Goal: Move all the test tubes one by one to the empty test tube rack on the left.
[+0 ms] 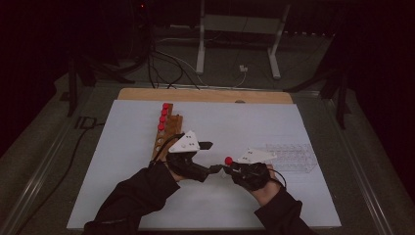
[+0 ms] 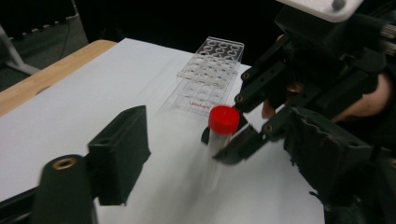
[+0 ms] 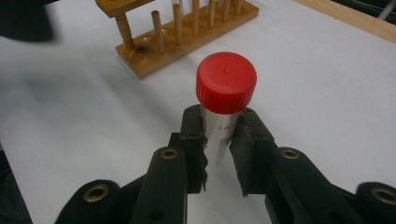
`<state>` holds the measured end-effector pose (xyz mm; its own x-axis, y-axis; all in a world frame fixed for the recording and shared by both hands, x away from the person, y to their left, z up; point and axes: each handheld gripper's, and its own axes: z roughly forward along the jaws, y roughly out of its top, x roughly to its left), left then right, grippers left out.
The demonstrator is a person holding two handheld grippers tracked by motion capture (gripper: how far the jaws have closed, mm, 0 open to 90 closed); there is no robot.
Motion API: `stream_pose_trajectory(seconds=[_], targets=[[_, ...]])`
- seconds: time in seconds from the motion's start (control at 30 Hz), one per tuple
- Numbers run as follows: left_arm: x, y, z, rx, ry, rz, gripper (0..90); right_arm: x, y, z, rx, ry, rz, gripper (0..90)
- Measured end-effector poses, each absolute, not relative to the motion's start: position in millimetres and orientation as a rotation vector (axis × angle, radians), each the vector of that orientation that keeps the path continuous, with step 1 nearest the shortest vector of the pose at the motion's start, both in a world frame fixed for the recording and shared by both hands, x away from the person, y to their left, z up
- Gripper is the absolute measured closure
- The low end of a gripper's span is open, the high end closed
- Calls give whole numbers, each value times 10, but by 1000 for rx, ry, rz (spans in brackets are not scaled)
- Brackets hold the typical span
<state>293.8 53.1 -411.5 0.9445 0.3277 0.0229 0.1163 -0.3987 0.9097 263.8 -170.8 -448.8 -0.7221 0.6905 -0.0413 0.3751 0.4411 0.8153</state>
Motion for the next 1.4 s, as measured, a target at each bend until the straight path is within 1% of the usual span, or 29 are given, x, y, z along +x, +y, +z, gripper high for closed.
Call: stream_pose_trajectory(seconds=[0.13, 0.33, 0.53, 0.73, 0.83, 0.9, 1.0, 1.17, 1.23, 1.3, 1.33, 1.4], targets=[[2961, 422, -4152, 1986, 305, 237, 388, 2629, -1695, -4480, 899, 2330, 1185, 742], [2983, 287, -4227, 2018, 286, 232, 550, 2625, -1695, -4470, 900, 2329, 1194, 742], [3003, 223, -4263, 2041, 281, 235, 695, 2619, -1695, -4460, 898, 2323, 1198, 742], [3000, 242, -4244, 2049, 262, 249, 718, 2632, -1708, -4462, 903, 2333, 1214, 728], [3015, 298, -4206, 2040, 274, 270, 719, 2633, -1720, -4456, 912, 2331, 1231, 604], [3037, 373, -4160, 2027, 294, 286, 719, 2632, -1739, -4449, 924, 2321, 1246, 553], [3075, 495, -4090, 2013, 326, 313, 719, 2631, -1776, -4426, 923, 2299, 1274, 452], [3144, 737, -3978, 1987, 379, 367, 720, 2604, -1817, -4367, 920, 2243, 1312, 221], [3174, 835, -3932, 1979, 402, 392, 719, 2602, -1834, -4349, 927, 2228, 1316, 146], [3198, 928, -3887, 1963, 425, 421, 719, 2602, -1855, -4336, 941, 2206, 1328, 104], [3210, 977, -3863, 1958, 433, 429, 720, 2605, -1864, -4332, 943, 2213, 1334, 47], [3231, 1064, -3817, 1943, 456, 457, 720, 2609, -1888, -4325, 936, 2220, 1355, 14]])
